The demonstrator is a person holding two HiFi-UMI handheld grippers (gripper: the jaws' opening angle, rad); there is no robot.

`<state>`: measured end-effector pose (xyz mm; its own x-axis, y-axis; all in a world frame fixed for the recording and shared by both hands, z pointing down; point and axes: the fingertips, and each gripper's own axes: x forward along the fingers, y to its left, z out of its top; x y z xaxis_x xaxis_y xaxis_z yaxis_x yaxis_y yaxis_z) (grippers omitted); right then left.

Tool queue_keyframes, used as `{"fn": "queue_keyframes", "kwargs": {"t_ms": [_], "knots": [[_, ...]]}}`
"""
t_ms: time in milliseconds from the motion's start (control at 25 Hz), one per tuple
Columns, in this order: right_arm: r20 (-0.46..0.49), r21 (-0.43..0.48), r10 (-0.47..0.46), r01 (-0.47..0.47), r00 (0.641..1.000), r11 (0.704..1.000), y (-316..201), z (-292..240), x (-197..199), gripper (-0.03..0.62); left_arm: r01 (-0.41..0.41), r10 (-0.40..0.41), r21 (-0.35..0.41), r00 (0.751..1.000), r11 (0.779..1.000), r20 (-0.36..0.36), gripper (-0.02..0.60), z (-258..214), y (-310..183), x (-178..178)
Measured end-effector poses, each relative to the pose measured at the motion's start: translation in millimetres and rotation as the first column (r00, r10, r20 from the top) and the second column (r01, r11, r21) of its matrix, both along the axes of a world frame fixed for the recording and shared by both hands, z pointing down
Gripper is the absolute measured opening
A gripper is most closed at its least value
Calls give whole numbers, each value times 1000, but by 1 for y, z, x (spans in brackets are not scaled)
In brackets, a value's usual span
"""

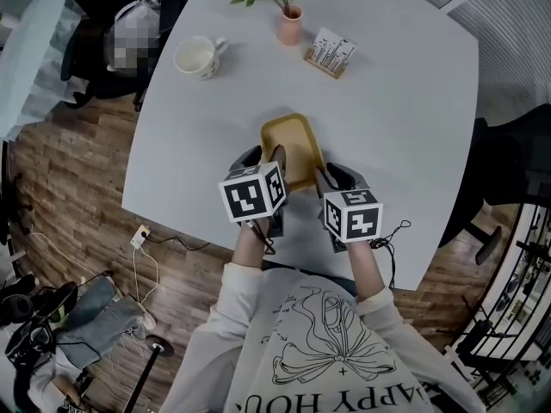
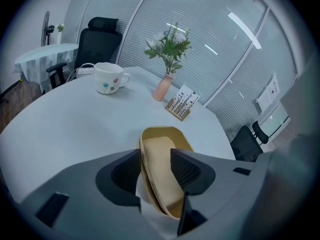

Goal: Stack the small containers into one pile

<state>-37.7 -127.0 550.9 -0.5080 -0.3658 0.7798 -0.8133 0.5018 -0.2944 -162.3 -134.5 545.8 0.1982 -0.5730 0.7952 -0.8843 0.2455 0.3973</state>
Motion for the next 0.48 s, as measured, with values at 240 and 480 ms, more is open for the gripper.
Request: {"fn": "queue_keyframes", "kwargs": {"t_ms": [240, 480], "knots": [[16, 102, 81, -82, 997, 991, -19, -23, 9, 150, -6, 2, 71, 998, 997, 57, 183, -23, -3, -9], [71, 277, 141, -155, 988, 948, -41, -71, 15, 117, 31, -43, 179, 997, 983, 60, 183, -60, -8, -15]]}}
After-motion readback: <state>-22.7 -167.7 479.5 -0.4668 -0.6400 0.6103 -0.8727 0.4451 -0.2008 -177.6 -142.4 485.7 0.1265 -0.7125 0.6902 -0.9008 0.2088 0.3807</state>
